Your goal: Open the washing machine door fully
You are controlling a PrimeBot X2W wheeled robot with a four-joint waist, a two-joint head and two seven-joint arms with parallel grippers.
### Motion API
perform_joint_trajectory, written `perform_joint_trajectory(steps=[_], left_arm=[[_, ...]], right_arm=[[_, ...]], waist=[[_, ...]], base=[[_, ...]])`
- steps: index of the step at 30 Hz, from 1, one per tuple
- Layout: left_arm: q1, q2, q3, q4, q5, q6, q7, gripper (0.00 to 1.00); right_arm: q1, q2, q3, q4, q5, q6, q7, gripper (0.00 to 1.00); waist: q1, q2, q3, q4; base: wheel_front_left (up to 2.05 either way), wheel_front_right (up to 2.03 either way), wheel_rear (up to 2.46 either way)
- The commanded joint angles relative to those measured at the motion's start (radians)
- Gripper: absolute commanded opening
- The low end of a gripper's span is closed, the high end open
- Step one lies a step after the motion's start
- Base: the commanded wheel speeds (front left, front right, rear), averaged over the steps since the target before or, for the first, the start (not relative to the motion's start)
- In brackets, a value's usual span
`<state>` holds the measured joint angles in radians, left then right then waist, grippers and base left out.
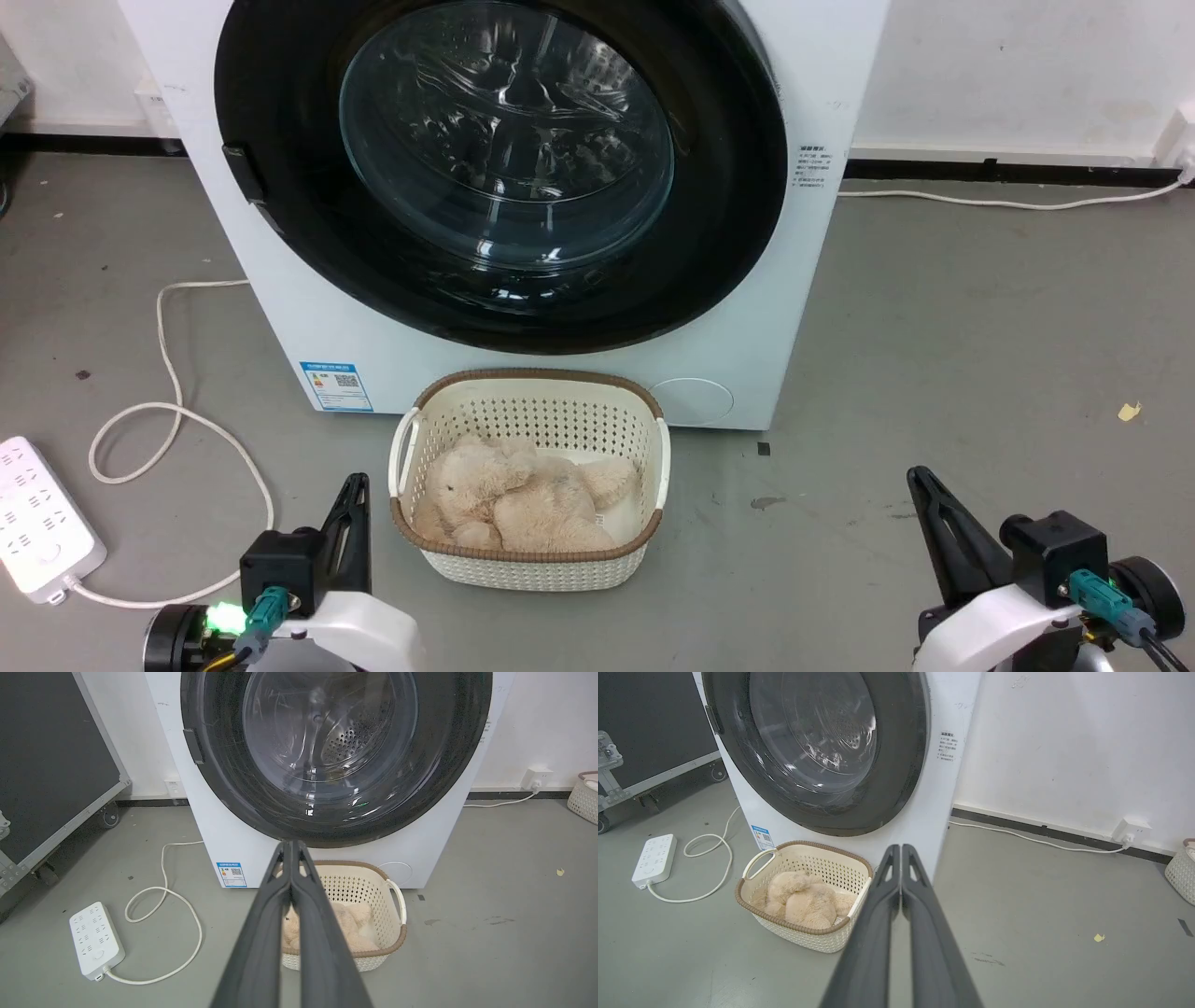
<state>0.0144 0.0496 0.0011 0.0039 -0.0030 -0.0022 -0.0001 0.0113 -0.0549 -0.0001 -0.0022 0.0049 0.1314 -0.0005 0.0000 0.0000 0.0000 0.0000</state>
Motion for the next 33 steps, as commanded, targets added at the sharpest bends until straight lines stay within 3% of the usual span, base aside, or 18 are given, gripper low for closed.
perform_joint_trajectory(steps=[1, 16, 17, 33], left_arm=[[-0.014, 0.001, -0.001, -0.004, 0.003, 0.002, 0.0, 0.0], [-0.014, 0.001, -0.001, -0.004, 0.003, 0.002, 0.0, 0.0], [0.0, 0.0, 0.0, 0.0, 0.0, 0.0, 0.0, 1.0], [0.001, 0.0, -0.022, -0.008, -0.001, 0.006, -0.028, 1.0]], right_arm=[[-0.011, 0.005, 0.0, 0.002, -0.005, -0.001, 0.0, 0.0], [-0.011, 0.005, 0.0, 0.002, -0.005, -0.001, 0.0, 0.0], [0.0, 0.0, 0.001, 0.0, 0.001, 0.0, 0.0, 1.0], [0.004, 0.0, -0.006, -0.006, 0.02, 0.0, -0.028, 1.0]], waist=[[0.0, 0.0, 0.0, 0.0], [0.0, 0.0, 0.0, 0.0], [0.0, 0.0, 0.0, 0.0], [0.0, 0.0, 0.014, 0.007]], base=[[0.0, 0.0, 0.0], [0.0, 0.0, 0.0], [0.0, 0.0, 0.0], [0.0, 0.0, 0.0]])
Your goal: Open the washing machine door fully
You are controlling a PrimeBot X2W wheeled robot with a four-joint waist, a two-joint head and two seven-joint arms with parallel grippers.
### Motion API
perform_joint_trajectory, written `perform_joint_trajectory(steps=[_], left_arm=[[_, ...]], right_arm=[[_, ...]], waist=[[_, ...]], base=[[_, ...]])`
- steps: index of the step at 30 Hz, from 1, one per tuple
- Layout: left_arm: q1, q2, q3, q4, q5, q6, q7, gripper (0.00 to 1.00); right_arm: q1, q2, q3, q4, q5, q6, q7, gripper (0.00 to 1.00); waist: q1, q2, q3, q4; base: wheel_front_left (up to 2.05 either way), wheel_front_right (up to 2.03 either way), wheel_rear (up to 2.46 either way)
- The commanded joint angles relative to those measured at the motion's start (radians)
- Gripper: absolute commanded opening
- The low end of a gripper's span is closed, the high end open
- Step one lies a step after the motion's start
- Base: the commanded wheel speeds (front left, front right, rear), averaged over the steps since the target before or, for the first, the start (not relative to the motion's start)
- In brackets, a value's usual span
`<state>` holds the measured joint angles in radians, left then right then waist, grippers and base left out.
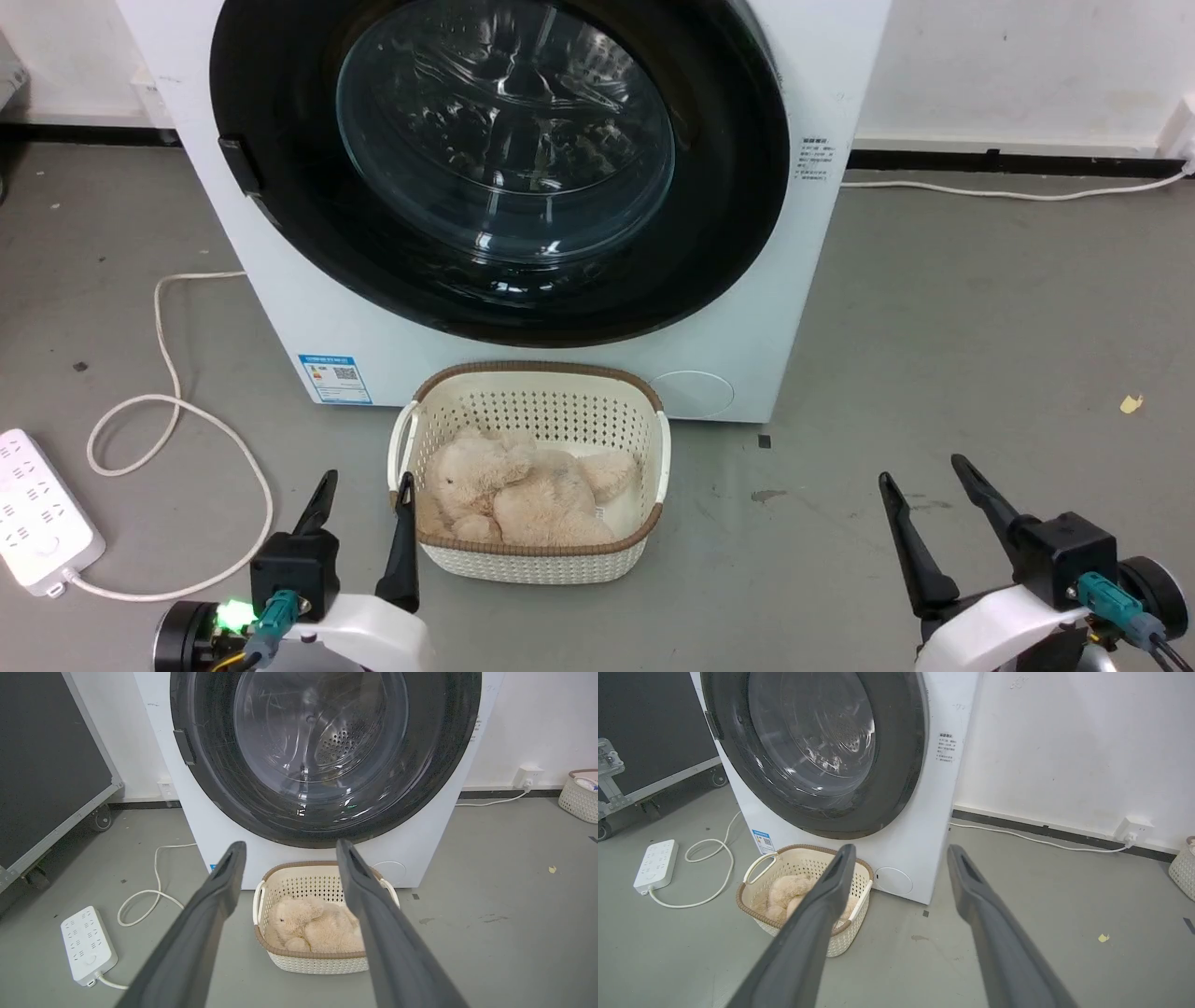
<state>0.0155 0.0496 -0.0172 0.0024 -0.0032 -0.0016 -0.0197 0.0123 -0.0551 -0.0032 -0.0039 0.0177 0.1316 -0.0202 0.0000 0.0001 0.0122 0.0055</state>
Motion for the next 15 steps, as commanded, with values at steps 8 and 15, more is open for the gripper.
perform_joint_trajectory(steps=[8, 15], left_arm=[[-0.006, 0.0, -0.017, -0.014, -0.002, 0.009, -0.023, 1.0], [-0.013, 0.0, -0.027, -0.021, -0.004, 0.014, -0.038, 1.0]], right_arm=[[-0.017, -0.011, 0.003, -0.007, 0.009, 0.0, -0.023, 1.0], [-0.062, -0.05, 0.021, -0.002, 0.032, 0.0, -0.032, 1.0]], waist=[[0.0, -0.0001, 0.021, 0.011], [0.0, -0.0001, 0.039, 0.023]], base=[[0.0, 0.0, 0.0], [0.0, 0.0, 0.0]])
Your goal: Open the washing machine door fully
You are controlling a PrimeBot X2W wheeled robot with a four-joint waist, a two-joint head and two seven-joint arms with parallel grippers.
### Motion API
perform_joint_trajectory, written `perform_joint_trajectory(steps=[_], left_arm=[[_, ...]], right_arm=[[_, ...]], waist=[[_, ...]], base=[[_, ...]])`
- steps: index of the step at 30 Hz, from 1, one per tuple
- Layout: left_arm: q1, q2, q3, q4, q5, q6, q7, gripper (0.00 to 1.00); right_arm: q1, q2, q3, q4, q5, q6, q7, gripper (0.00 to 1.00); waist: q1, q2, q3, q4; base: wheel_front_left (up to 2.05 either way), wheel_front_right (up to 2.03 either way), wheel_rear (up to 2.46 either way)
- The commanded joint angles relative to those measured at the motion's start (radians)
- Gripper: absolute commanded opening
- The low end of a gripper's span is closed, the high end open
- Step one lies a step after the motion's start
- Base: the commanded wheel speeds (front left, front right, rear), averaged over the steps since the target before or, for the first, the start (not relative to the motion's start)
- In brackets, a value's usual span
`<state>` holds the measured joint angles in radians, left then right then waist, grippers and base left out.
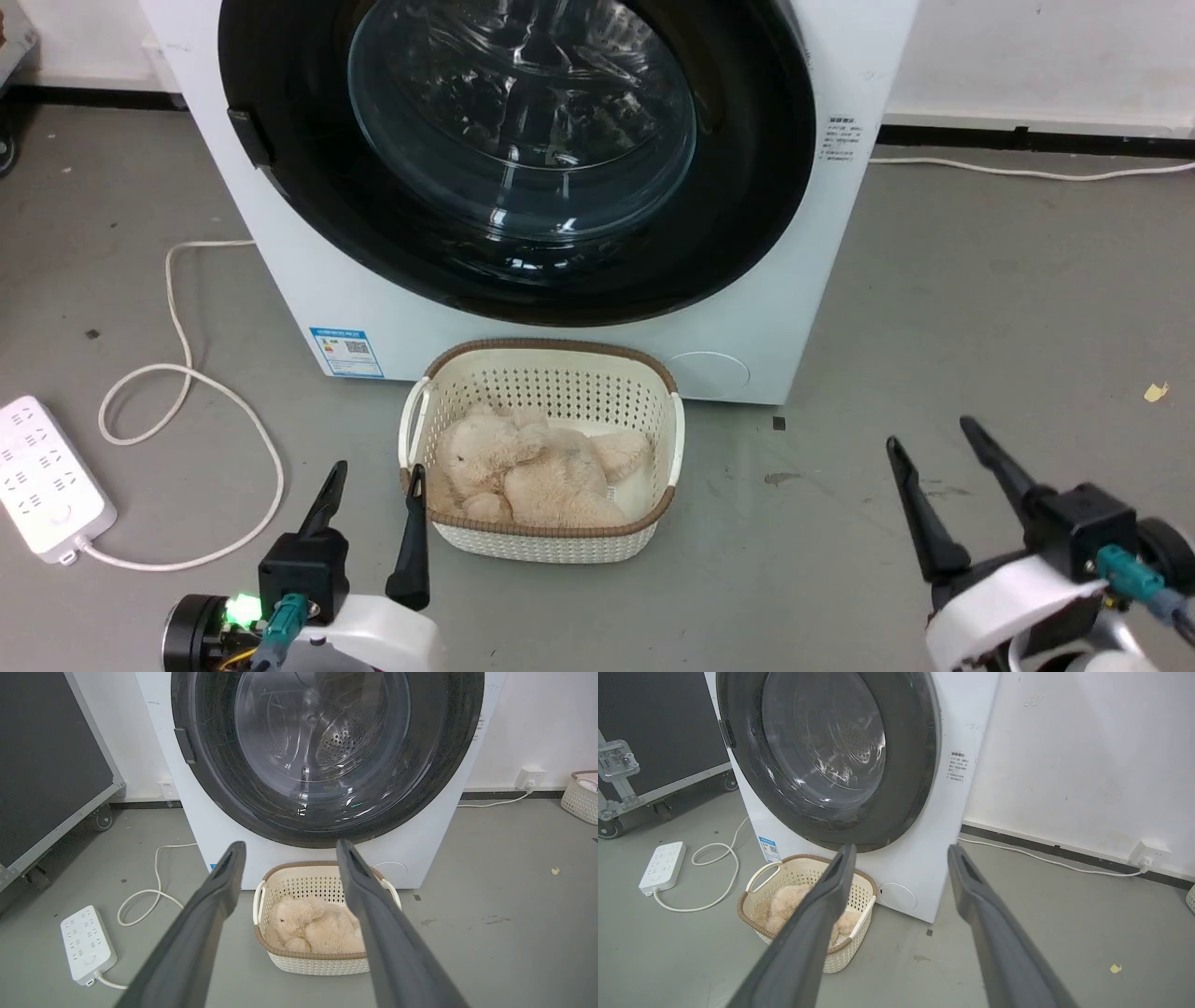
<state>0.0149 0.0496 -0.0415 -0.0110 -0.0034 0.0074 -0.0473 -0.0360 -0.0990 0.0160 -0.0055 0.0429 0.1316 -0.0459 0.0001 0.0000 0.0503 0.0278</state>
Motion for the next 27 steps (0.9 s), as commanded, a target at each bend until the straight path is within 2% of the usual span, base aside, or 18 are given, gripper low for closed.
perform_joint_trajectory(steps=[1, 17, 27], left_arm=[[-0.013, 0.0, -0.004, -0.008, -0.004, 0.006, -0.013, 1.0], [-0.036, 0.0, -0.035, -0.027, -0.007, 0.017, -0.046, 1.0], [-0.056, 0.0, -0.055, -0.041, -0.009, 0.027, -0.071, 1.0]], right_arm=[[-0.023, -0.012, 0.002, 0.0, 0.011, 0.0, -0.005, 1.0], [-0.183, -0.06, -0.015, 0.017, 0.143, 0.0, 0.033, 1.0], [-0.322, -0.066, -0.05, 0.086, 0.25, 0.0, 0.051, 1.0]], waist=[[0.0, 0.0, 0.004, 0.002], [-0.0001, 0.0, 0.063, 0.028], [-0.0001, 0.0, 0.111, 0.05]], base=[[0.0, 0.0, 0.0], [0.0, 0.0, 0.0], [0.0, 0.0, 0.0]])
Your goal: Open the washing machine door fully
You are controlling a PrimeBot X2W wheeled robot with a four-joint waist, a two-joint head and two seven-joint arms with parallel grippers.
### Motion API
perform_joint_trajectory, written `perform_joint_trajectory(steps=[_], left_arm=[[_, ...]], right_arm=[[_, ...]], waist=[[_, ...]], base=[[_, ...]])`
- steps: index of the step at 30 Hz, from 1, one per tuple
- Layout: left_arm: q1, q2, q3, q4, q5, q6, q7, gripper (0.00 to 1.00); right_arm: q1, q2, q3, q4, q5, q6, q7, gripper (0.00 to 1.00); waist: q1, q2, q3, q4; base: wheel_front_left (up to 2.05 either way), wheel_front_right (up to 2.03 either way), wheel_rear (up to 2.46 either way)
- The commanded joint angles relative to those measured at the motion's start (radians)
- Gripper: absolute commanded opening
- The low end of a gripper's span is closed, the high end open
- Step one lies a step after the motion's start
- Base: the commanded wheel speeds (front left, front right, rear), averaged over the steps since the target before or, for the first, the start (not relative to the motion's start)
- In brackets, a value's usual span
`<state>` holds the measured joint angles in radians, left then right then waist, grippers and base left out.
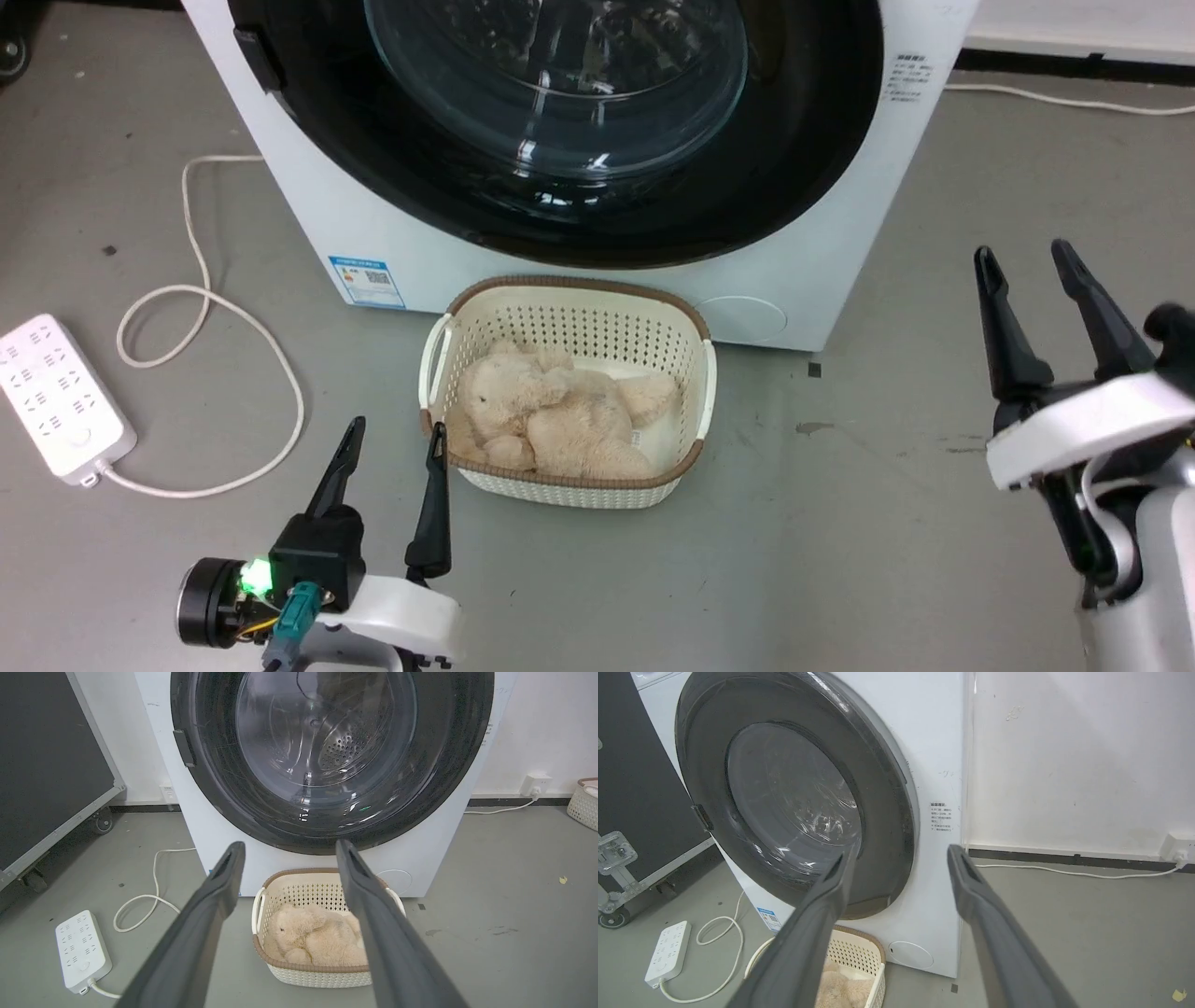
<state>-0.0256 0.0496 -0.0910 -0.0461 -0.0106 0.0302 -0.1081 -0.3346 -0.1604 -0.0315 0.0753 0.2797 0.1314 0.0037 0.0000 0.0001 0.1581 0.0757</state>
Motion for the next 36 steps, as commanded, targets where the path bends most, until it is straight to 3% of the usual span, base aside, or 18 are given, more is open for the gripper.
perform_joint_trajectory(steps=[1, 2, 3, 26, 36], left_arm=[[-0.016, 0.0, -0.007, -0.007, -0.002, 0.005, -0.012, 1.0], [-0.017, 0.0, -0.009, -0.008, -0.002, 0.006, -0.014, 1.0], [-0.018, 0.0, -0.011, -0.009, -0.002, 0.007, -0.016, 1.0], [-0.057, 0.0, -0.048, -0.043, -0.004, 0.023, -0.065, 1.0], [-0.073, 0.001, -0.07, -0.058, -0.006, 0.034, -0.085, 1.0]], right_arm=[[-0.035, -0.001, -0.007, 0.015, 0.026, 0.0, 0.006, 0.78], [-0.047, 0.0, -0.008, 0.024, 0.037, 0.0, 0.011, 0.2], [-0.058, 0.0, -0.007, 0.032, 0.048, 0.0, 0.016, 0.0], [-0.379, -0.011, -0.115, 0.302, 0.301, 0.0, 0.12, 0.0], [-0.547, -0.033, -0.161, 0.435, 0.468, -0.001, 0.263, 0.0]], waist=[[0.0, -0.0001, 0.006, 0.004], [0.0, -0.0001, 0.01, 0.006], [0.0, -0.0001, 0.014, 0.007], [0.0, -0.0001, 0.111, 0.066], [0.0, -0.0001, 0.159, 0.092]], base=[[0.0, 0.0, 0.0], [0.0, 0.0, 0.0], [0.0, 0.0, 0.0], [0.0, 0.0, 0.0], [0.0, 0.0, 0.0]])
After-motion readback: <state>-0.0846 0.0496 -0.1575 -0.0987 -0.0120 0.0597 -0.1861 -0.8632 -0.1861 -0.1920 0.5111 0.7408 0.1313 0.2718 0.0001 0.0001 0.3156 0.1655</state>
